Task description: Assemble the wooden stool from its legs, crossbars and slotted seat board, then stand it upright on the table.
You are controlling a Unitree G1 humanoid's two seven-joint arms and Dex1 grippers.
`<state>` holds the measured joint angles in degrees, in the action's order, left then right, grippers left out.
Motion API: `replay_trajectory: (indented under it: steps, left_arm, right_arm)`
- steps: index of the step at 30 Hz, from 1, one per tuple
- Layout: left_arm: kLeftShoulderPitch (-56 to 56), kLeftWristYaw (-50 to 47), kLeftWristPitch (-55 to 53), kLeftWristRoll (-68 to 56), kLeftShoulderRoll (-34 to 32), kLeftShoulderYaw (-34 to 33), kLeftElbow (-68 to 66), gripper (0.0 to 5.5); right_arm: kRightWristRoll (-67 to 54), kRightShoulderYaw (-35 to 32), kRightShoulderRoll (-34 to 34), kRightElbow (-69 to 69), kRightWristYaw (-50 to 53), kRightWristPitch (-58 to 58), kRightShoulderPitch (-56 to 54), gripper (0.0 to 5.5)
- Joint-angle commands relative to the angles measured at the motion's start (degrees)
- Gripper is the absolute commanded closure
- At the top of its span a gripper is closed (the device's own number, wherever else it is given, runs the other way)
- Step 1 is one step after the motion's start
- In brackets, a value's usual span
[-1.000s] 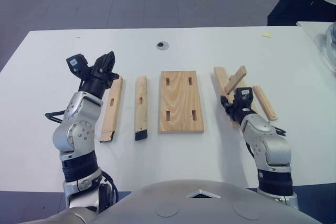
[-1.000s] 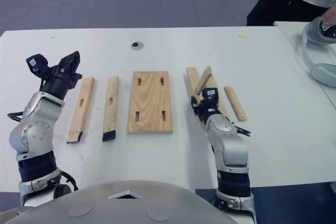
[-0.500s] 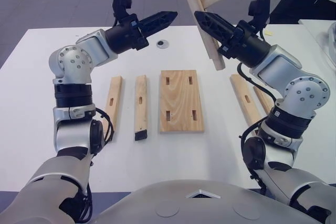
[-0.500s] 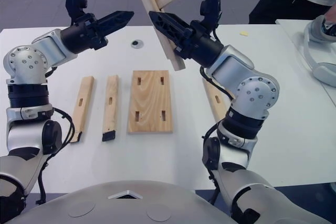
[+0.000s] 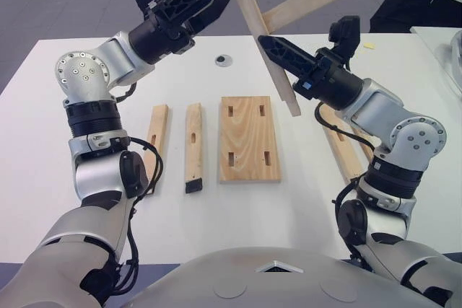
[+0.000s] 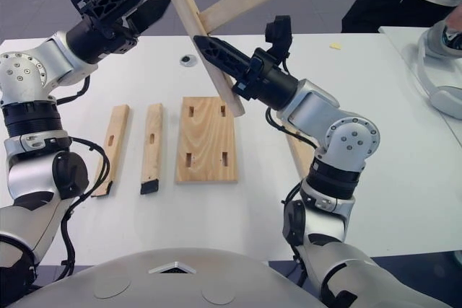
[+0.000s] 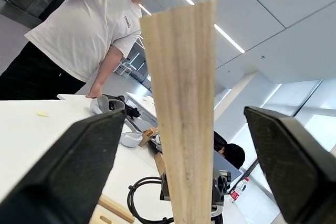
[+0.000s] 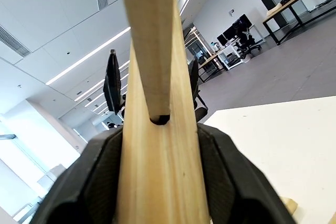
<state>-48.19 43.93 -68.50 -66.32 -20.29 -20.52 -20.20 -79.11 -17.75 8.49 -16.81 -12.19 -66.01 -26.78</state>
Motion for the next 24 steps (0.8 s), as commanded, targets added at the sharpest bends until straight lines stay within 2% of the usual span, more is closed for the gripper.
replay_trajectory:
  steps: [1,9,21,24]
  left_arm:
    - [-0.79,-1.20,-1.40,-0.04,0.23,-0.15,-0.52,1.38]
    - [-0.20,-1.79,-2.90,-0.29,0.60,0.20,0.39,1.38]
    - [2.88,-2.56,-5.56,-0.66,1.46,1.53,5.61,1.38]
    - [3.11,-2.41,-6.03,-0.75,1.47,1.89,5.94,1.97]
  right_arm:
    - [-3.30,1.81,0.51,-1.12,0.92,1.51,0.85,3.43]
    - [-8.99,6.59,1.81,-1.82,2.20,2.62,4.15,3.43]
    - [-9.88,9.13,4.42,-0.74,3.86,6.44,5.97,3.43]
    - [-9.76,9.85,5.16,-0.81,4.06,6.68,6.39,3.43]
